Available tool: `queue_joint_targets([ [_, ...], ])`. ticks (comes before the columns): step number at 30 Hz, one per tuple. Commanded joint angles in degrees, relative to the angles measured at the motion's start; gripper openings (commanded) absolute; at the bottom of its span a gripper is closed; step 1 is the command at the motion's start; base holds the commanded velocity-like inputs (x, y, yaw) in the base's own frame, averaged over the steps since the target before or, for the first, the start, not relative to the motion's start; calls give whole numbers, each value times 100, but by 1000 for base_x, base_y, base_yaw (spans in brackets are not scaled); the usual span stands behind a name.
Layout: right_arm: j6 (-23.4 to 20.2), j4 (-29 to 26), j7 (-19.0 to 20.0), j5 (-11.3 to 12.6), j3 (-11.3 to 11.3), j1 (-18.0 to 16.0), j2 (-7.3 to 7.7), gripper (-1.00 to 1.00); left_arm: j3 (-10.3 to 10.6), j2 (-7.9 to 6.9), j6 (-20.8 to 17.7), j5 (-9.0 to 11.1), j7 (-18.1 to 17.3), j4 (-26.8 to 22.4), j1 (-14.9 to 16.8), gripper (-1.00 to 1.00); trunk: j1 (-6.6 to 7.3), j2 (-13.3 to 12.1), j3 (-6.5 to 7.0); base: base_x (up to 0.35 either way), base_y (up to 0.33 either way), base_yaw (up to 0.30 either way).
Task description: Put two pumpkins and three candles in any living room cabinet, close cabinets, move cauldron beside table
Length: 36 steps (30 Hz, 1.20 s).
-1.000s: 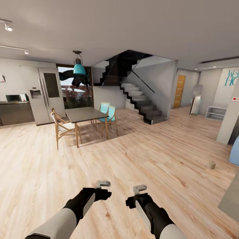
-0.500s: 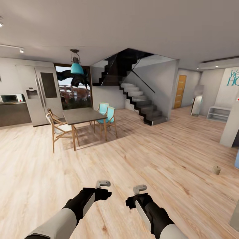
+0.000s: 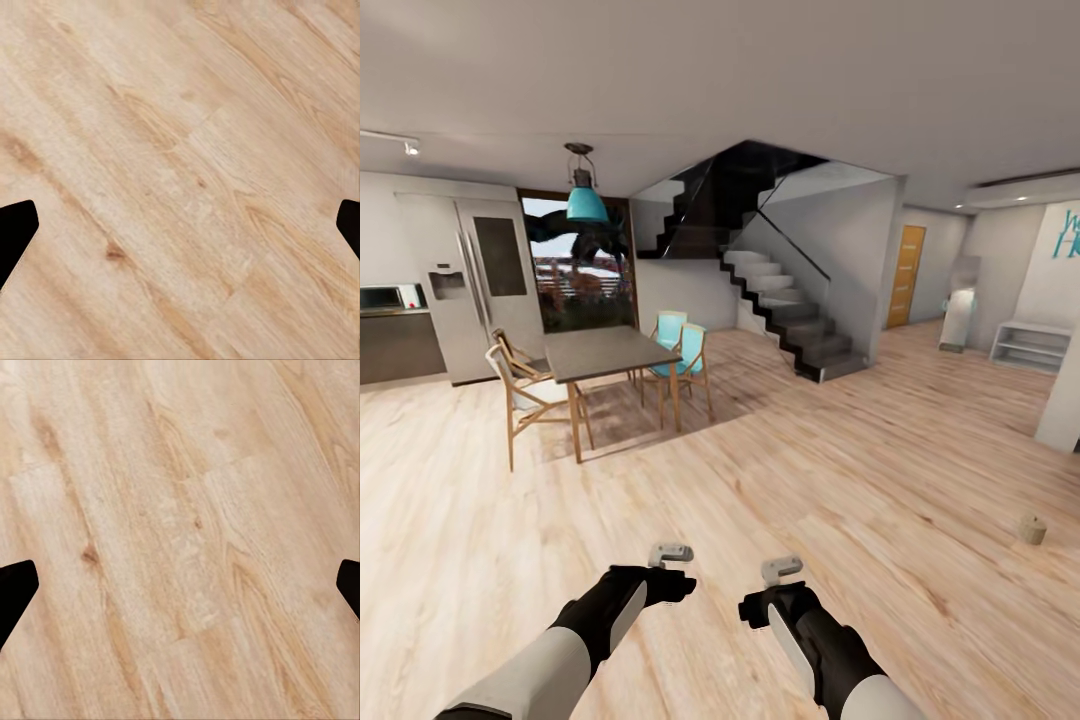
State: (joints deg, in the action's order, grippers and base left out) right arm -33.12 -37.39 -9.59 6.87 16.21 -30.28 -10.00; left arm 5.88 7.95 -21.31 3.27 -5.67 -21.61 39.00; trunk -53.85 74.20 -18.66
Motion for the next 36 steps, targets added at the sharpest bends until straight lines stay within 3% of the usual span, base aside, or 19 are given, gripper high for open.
queue_joint_targets([
  [1,-19,-6,-52,60,14,-4,0,100,30,-4,-32,33,4,-10,2,100,-3,4,-7,326,0,0],
  [22,-19,-6,-50,60,14,-4,0,100,27,-4,-10,33,16,-10,2,100,-3,4,-7,326,-43,0],
  [36,-19,-6,-46,60,14,-4,0,100,28,-4,3,33,29,-10,2,100,-3,4,-7,307,-139,13],
])
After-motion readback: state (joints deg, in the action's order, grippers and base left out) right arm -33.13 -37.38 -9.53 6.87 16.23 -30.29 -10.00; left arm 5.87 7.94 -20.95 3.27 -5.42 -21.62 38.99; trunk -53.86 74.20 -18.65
